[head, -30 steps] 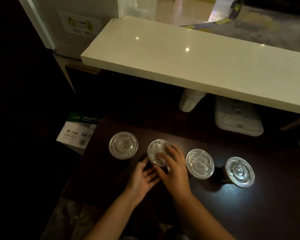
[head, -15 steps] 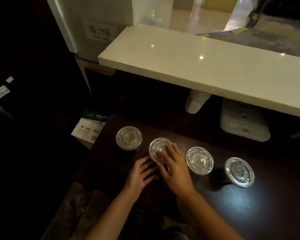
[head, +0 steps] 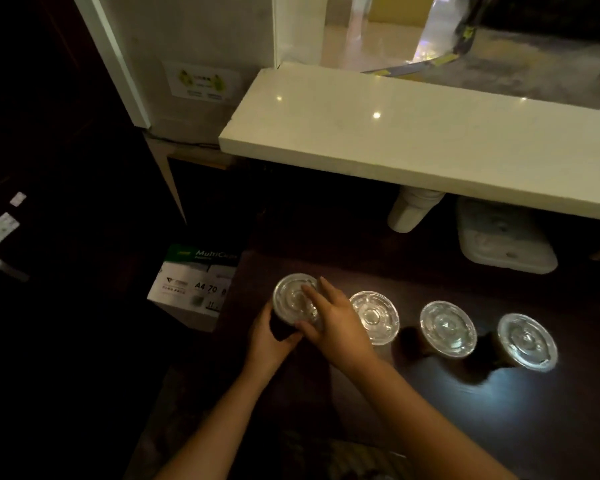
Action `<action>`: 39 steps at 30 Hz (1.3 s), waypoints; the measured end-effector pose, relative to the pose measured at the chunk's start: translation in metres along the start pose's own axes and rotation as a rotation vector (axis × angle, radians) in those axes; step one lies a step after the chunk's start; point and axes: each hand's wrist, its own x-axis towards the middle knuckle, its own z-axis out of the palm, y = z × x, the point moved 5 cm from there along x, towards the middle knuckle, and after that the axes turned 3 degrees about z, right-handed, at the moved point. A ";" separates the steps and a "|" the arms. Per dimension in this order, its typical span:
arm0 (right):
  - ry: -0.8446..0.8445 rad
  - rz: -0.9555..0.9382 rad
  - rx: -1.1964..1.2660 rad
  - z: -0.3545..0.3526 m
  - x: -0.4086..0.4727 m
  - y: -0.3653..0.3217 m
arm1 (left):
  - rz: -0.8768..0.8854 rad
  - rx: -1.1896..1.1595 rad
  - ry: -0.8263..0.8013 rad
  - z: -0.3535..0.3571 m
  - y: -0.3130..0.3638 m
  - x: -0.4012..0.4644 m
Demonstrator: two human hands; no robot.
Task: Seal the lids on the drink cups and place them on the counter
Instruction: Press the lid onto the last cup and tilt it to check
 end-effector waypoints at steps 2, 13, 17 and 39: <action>0.024 0.046 0.010 0.006 0.002 -0.002 | 0.029 -0.013 0.008 -0.004 0.004 0.004; -0.006 -0.009 -0.297 0.040 0.008 -0.048 | 0.151 0.081 -0.072 -0.047 -0.025 -0.005; -0.052 0.009 -0.369 0.058 0.010 -0.048 | 0.193 0.093 -0.118 -0.050 -0.023 -0.005; -0.010 0.113 0.198 0.043 -0.002 -0.029 | 0.171 0.117 -0.251 -0.045 -0.015 0.006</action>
